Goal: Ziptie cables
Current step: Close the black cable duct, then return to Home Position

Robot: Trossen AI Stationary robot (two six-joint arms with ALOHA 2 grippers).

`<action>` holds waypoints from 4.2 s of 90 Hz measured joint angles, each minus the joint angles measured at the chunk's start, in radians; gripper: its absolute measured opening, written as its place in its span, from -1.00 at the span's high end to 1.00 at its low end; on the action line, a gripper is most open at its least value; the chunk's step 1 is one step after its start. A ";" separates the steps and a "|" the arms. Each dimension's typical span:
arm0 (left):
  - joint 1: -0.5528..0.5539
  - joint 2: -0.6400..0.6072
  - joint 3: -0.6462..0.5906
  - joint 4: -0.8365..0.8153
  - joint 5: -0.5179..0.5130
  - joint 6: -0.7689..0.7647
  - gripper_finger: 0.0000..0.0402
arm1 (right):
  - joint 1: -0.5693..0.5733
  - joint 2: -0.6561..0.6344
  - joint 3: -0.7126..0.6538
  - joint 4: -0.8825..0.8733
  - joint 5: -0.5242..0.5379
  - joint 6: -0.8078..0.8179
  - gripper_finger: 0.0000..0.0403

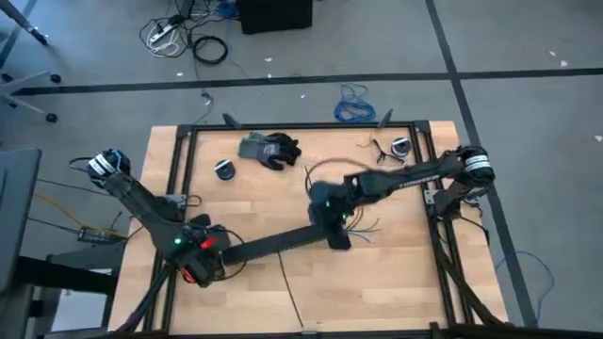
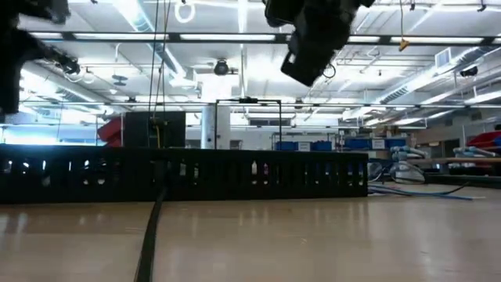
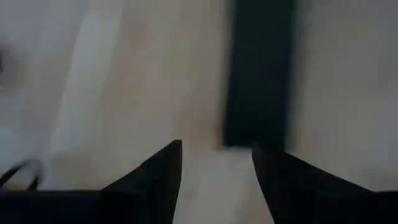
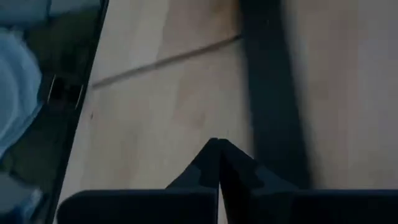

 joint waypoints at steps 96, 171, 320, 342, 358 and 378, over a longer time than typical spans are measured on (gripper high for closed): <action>0.247 0.075 -0.138 0.268 -0.256 0.447 0.70 | -0.100 0.168 -0.051 0.195 0.155 0.009 1.00; 0.564 -0.437 -0.155 0.882 -0.100 1.214 0.62 | -0.022 -0.878 -0.534 0.435 0.273 -0.010 0.99; 0.699 -1.340 -0.835 0.684 -0.130 0.918 0.63 | -0.318 -1.094 -1.276 1.128 -0.189 0.133 1.00; 0.700 -1.341 -0.841 0.711 0.485 0.860 0.63 | -0.367 -0.995 -1.276 1.273 -0.308 0.131 1.00; 0.700 -1.340 -0.841 0.703 0.418 0.906 0.63 | -0.399 -0.940 -1.276 1.320 -0.378 0.115 1.00; 0.700 -1.343 -0.841 0.705 0.268 0.955 0.63 | -0.409 -1.006 -1.277 1.296 -0.419 0.098 1.00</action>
